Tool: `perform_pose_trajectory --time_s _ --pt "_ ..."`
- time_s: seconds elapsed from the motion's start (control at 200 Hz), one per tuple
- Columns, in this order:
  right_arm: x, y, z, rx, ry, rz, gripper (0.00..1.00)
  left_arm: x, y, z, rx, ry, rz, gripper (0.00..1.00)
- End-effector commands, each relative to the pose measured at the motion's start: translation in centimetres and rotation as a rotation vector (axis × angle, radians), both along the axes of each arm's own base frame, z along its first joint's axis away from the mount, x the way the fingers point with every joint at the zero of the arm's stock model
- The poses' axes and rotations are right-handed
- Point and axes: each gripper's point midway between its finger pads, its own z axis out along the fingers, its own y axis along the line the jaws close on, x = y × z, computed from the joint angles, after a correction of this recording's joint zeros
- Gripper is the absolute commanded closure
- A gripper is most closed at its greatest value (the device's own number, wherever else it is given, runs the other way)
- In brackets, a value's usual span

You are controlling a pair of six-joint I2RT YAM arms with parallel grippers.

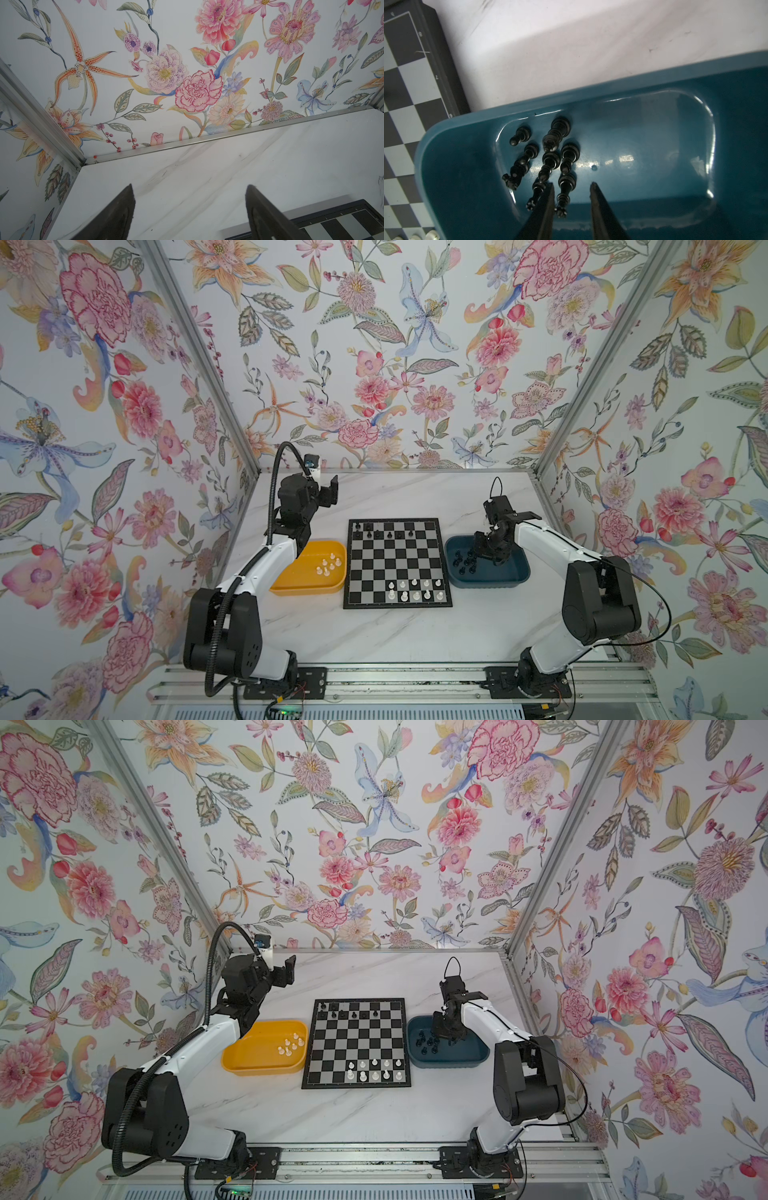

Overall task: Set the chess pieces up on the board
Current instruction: 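Lower the right gripper into the teal tray and grasp a black piece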

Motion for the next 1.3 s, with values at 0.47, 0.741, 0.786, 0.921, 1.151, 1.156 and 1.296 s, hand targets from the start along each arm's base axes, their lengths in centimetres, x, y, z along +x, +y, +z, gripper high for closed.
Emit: perform_pose_trajectory --time_s 0.47,0.741,0.786,0.921,1.151,1.156,1.296 --pt "-0.5 0.7 -1.8 -0.001 0.059 -0.016 0.70 0.9 -0.9 1.0 0.015 -0.034 -0.028 0.15" --pt "0.0 0.6 -2.1 -0.023 0.058 -0.021 0.72 0.8 -1.0 0.9 0.017 -0.031 -0.032 0.14" --pt "0.1 0.6 -2.1 -0.026 0.058 -0.021 0.72 0.8 -0.9 0.9 0.017 -0.031 -0.031 0.15" --pt "0.3 0.5 -2.2 -0.037 0.056 -0.029 0.74 0.8 -0.9 0.9 0.018 -0.034 -0.032 0.15" --pt "0.8 0.6 -2.0 -0.045 0.043 -0.028 0.76 0.9 -1.1 0.7 0.012 -0.030 -0.040 0.15" --pt "0.8 0.6 -2.0 -0.045 0.044 -0.029 0.76 0.9 -1.1 0.7 0.012 -0.030 -0.040 0.15" --pt "0.9 0.5 -1.9 -0.045 0.042 -0.029 0.76 0.8 -1.3 0.7 0.007 -0.029 -0.052 0.15"
